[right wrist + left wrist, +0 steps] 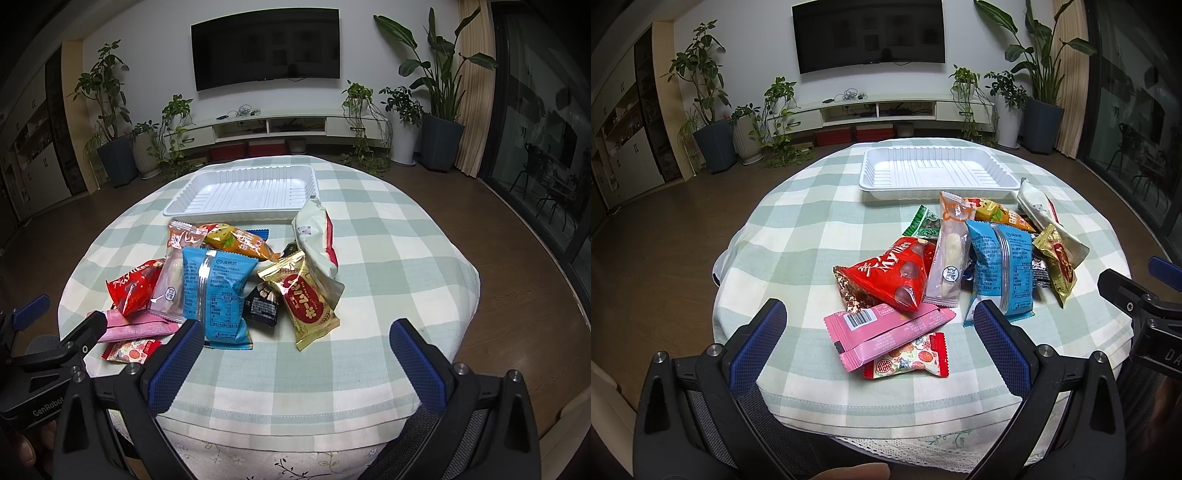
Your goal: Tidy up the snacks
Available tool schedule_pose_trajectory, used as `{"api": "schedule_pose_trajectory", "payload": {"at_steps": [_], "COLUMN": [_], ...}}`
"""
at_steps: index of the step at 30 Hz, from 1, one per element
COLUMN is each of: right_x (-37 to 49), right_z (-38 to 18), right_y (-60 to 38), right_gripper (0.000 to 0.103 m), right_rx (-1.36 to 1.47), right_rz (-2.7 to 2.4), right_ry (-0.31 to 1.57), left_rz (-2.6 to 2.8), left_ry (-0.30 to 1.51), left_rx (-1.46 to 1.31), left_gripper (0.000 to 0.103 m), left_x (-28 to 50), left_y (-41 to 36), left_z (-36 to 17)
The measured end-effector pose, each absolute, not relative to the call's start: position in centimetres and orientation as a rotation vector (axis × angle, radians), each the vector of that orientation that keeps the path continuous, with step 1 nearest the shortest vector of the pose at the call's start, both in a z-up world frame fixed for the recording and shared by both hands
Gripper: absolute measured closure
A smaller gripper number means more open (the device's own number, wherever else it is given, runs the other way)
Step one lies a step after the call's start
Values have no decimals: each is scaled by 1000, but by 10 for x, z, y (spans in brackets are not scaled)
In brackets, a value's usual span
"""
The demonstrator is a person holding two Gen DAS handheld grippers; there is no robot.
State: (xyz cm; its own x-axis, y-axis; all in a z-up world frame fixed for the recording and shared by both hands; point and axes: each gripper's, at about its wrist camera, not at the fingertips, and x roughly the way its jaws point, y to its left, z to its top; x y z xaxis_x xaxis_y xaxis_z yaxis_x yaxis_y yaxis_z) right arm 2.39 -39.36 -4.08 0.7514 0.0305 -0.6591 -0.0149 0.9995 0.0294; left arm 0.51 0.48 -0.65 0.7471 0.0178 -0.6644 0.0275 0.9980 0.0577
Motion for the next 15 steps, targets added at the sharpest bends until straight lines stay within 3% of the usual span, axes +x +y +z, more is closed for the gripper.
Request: {"api": "schedule_pose_trajectory", "payload": {"at_steps": [15], "right_x": [24], "right_z": [-40], "right_y": [-394], "right_gripper": [0], "right_rx": [22], "right_rz": [23], "right_ry": [723], "left_rz": [-5], "left_ry": [728], "left_rx": [66], "left_gripper": [0], "left_x": [5], "left_y": [5], "left_z": [-7]}}
